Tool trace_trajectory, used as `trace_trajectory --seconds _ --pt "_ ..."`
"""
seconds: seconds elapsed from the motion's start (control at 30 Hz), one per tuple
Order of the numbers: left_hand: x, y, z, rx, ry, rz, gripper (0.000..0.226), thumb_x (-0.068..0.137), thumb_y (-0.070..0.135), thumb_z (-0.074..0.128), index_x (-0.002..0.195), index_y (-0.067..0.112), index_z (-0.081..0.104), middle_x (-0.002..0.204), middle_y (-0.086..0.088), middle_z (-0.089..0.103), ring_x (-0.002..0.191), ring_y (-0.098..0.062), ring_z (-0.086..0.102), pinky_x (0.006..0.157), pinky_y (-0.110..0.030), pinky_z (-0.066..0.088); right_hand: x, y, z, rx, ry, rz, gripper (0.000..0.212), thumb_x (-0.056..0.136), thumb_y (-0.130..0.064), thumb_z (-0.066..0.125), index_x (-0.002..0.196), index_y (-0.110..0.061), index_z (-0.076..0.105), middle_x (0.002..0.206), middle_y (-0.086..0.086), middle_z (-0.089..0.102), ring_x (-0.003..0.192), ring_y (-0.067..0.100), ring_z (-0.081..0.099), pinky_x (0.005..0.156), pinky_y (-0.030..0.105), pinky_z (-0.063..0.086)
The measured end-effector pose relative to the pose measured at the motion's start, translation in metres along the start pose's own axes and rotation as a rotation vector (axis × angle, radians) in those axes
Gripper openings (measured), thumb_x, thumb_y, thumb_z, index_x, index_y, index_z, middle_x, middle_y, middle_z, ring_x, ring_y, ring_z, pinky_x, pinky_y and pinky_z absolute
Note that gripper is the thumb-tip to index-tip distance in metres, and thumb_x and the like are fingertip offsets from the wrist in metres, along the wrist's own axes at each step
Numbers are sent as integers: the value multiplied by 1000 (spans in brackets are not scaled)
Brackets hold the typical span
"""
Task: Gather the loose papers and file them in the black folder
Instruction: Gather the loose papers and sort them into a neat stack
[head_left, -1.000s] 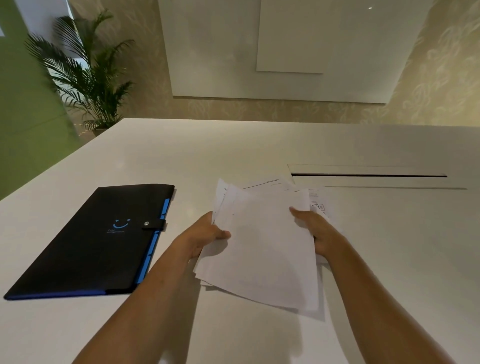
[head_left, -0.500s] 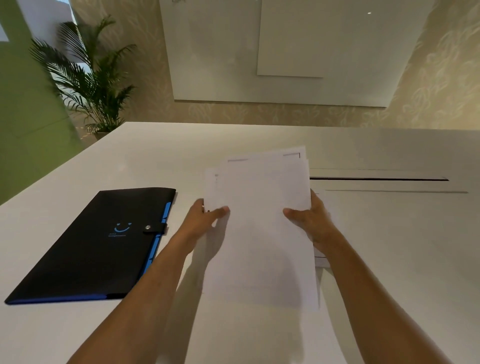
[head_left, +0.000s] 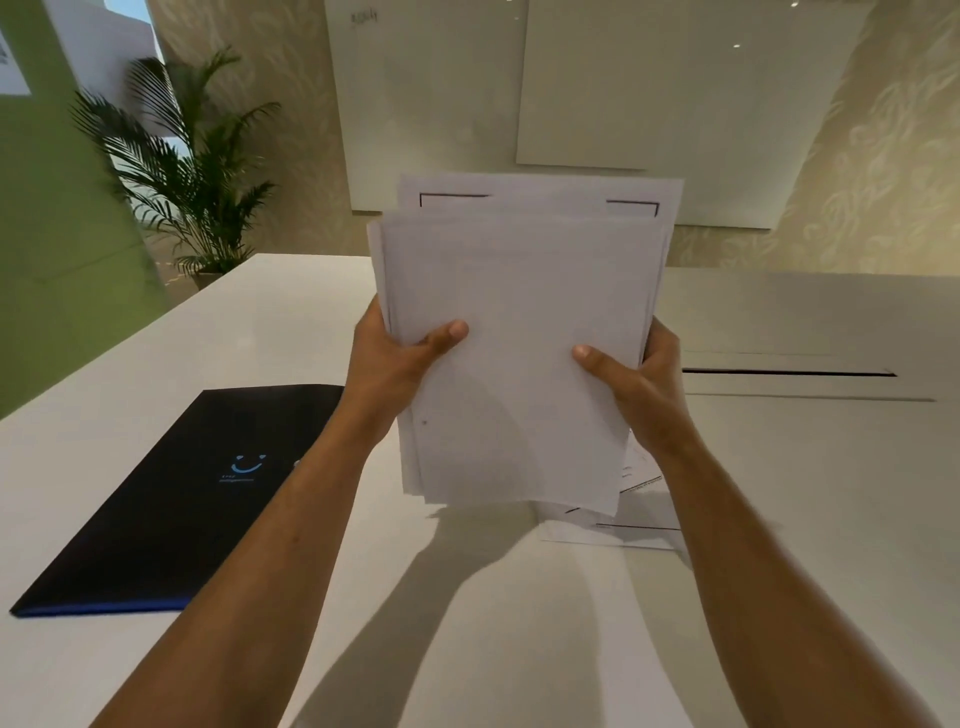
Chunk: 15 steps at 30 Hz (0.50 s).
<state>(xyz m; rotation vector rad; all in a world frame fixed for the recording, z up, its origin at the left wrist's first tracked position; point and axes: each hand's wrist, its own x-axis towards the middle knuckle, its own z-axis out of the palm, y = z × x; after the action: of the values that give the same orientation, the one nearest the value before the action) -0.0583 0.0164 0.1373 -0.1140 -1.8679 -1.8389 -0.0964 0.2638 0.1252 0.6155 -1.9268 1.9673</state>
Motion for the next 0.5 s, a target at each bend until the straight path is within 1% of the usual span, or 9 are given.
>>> trace_trajectory --seconds 0.07,0.17,0.27,0.3,0.37,0.43,0.5 --pt "-1 3 -1 -1 -2 28 64 59 52 83 114 37 54 110 11 66 96 -9 68 70 -25 58 -2 -1 3 -8 -5 -23 47 67 -34 81 110 -21 65 103 2 75 92 22 74 71 33 60" --pt "-10 -8 -1 -48 -45 1 65 61 46 84 117 30 56 111 3 68 98 -16 69 72 -32 59 -15 10 11 10 -23 19 56 65 -37 80 116 -24 60 106 -4 73 96 17 72 72 28 58" --pt "-17 -20 0 -49 -39 -46 63 64 47 81 119 30 55 110 4 69 97 -18 69 73 -35 60 -27 22 14 24 6 62 55 62 -41 78 113 -33 58 101 -14 73 93 11 71 68 23 57" --pt "-18 -23 -1 -44 -38 -56 65 65 48 80 122 27 55 111 3 68 98 -19 69 75 -37 60 -30 25 13 29 18 75 53 62 -40 78 111 -35 59 100 -15 73 91 10 71 67 22 57" --pt "-18 -26 -3 -63 -52 -74 68 67 49 78 125 23 54 113 0 68 99 -21 69 77 -39 60 -33 29 13 50 33 105 48 60 -36 76 106 -36 62 98 -11 74 88 13 72 67 25 56" --pt "-21 -28 -1 -86 -63 -90 67 67 47 78 125 21 55 112 -2 69 97 -22 69 76 -39 60 -36 32 18 51 38 120 45 59 -34 75 102 -36 64 97 -9 74 87 16 72 67 28 57" --pt "-24 -30 1 -82 -61 -93 63 70 43 79 124 19 57 110 -2 69 96 -21 70 74 -37 60 -37 32 22 37 49 100 47 60 -33 74 105 -35 62 96 -13 73 87 13 71 66 27 57"
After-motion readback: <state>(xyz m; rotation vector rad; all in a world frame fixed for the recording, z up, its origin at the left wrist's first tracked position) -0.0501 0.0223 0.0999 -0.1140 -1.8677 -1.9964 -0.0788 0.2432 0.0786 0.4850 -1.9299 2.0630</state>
